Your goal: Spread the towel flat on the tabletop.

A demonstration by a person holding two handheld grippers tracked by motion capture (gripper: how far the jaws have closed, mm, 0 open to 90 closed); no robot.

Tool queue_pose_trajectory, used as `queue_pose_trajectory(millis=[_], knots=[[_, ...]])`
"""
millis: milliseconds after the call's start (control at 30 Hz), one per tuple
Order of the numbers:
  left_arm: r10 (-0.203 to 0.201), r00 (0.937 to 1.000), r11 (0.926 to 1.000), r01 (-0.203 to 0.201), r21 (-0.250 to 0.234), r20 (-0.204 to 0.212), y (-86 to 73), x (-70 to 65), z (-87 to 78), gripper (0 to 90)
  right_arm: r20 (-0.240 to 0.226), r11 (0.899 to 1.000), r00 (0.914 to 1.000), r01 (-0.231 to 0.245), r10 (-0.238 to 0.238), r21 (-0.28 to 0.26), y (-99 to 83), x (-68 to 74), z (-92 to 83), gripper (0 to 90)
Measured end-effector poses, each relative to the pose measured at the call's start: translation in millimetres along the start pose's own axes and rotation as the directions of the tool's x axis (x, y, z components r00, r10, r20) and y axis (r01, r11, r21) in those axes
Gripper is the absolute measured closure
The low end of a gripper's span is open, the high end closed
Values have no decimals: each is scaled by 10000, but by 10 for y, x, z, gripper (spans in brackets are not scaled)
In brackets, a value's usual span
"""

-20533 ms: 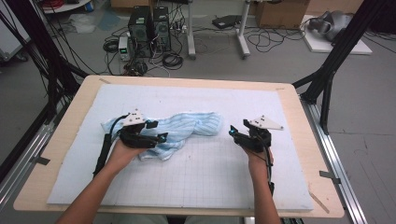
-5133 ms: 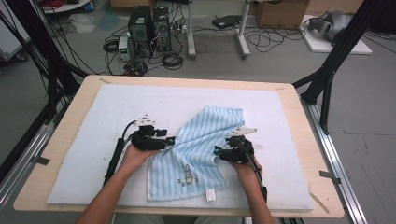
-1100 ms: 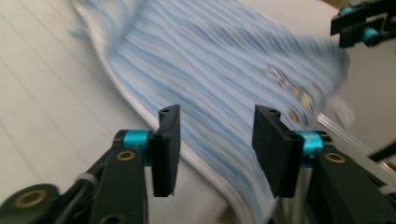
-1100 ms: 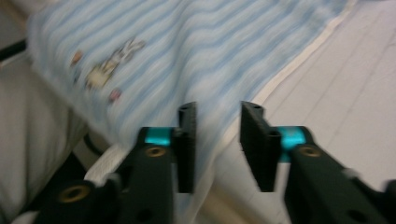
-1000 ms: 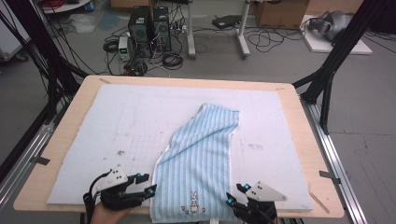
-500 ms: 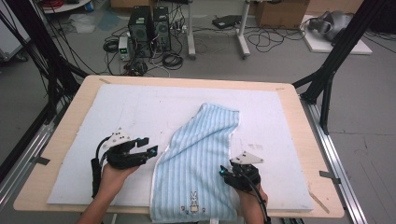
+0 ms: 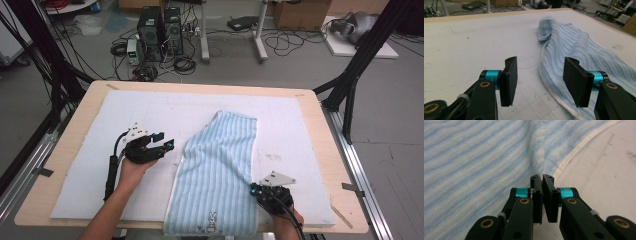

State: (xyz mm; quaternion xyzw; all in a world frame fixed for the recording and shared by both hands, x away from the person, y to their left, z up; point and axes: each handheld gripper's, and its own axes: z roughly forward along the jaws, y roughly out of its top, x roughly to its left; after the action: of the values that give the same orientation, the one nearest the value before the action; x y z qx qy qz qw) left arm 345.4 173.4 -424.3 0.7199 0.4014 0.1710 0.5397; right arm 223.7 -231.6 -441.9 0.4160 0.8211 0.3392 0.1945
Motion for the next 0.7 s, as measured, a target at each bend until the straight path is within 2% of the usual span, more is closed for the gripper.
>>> queue_pose_trajectory(millis=[100,133,167,200,233,300,367,433,567,700], knots=[[-53,10000,9998,53,-210,2,31,-2,48,466,165,10000,9999,-14,14,27,-64,-41,-66,861],[-86,10000,10000,86,-7,-10,47,11,69,467,135,10000,9999,-99,99,-5,-89,-56,-85,855],[-144,9999,9999,144,-14,-85,56,17,94,461,49,9999,9999,-120,120,-70,-107,-69,-94,839],[-217,9998,9997,216,-127,-53,73,31,114,459,-29,9998,10000,-67,66,-164,-122,-77,-99,792],[-240,9997,9997,239,-109,-83,88,36,132,462,-80,9994,9998,-175,172,-287,-131,-90,-107,677],[-265,9996,9995,263,-162,-92,124,46,179,460,-167,9979,9993,-340,331,-552,-132,-112,-122,611],[-500,9987,9978,496,-444,-72,134,58,228,476,-80,9965,9996,-289,283,-781,-108,-136,-144,576],[-589,9980,9981,585,-173,-218,144,67,303,474,-125,9950,9996,-268,257,-964,-75,-163,-154,555],[-363,9992,9992,361,-192,-146,264,16,444,497,-245,9919,9996,-173,144,-1257,-27,-198,-160,538],[-354,9993,9986,356,402,-73,432,23,670,484,-367,9907,9993,-135,86,-1351,-18,-216,-161,519]])
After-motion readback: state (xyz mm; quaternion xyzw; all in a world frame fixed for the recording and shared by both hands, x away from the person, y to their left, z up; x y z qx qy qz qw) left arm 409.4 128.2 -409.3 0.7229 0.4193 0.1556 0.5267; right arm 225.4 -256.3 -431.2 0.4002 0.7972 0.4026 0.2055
